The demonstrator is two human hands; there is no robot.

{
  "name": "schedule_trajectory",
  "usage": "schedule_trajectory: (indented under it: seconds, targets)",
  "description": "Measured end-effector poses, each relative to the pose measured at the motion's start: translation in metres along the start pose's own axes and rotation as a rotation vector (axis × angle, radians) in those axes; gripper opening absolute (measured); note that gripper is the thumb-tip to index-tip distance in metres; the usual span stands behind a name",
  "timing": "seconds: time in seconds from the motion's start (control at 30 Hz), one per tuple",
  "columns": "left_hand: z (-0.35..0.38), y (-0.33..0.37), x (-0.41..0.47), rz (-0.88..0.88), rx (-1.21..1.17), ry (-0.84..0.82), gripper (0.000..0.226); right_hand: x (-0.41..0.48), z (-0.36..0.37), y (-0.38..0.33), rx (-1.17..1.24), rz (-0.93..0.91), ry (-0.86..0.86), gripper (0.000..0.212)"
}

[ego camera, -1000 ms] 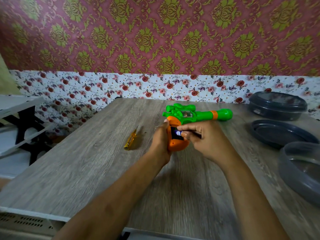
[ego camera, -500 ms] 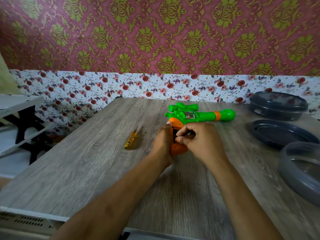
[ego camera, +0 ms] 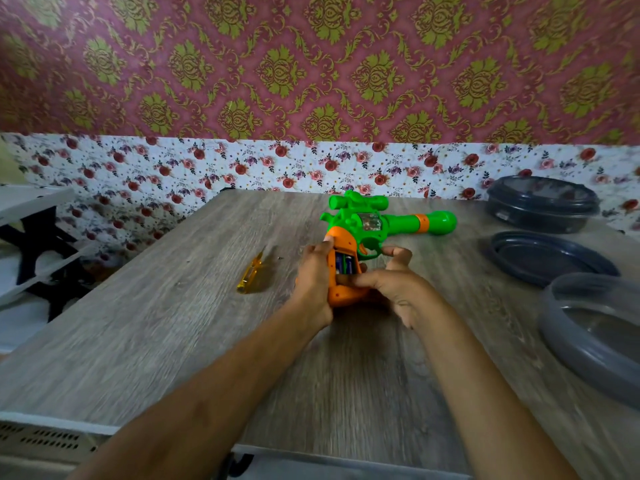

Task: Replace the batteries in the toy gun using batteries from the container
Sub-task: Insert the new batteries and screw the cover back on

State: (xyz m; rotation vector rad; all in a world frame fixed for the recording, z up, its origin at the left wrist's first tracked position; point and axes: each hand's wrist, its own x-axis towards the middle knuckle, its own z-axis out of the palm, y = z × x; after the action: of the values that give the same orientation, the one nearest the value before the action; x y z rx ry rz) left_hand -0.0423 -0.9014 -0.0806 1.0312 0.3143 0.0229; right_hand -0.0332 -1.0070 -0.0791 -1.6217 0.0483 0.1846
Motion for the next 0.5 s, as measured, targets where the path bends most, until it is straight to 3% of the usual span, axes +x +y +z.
schedule_trajectory:
  seconds: [0.13, 0.23, 0.33, 0.5]
  targets:
    - [0.001, 0.005, -0.004, 0.075, 0.002, -0.063, 0.041, 0.001, -0.002, -0.002, 0.178, 0.064, -0.057, 0.066]
    - [0.002, 0.005, -0.007, 0.129, 0.110, -0.059, 0.028, 0.004, -0.004, -0.005, 0.286, 0.093, -0.120, 0.053]
    - [0.004, 0.005, -0.012, 0.187, 0.244, -0.050, 0.018, 0.008, -0.004, -0.003, 0.372, 0.101, -0.141, 0.061]
    - [-0.001, 0.015, -0.005, 0.340, 0.582, -0.028, 0.018, 0.015, -0.004, 0.003, 0.461, 0.107, -0.115, 0.019]
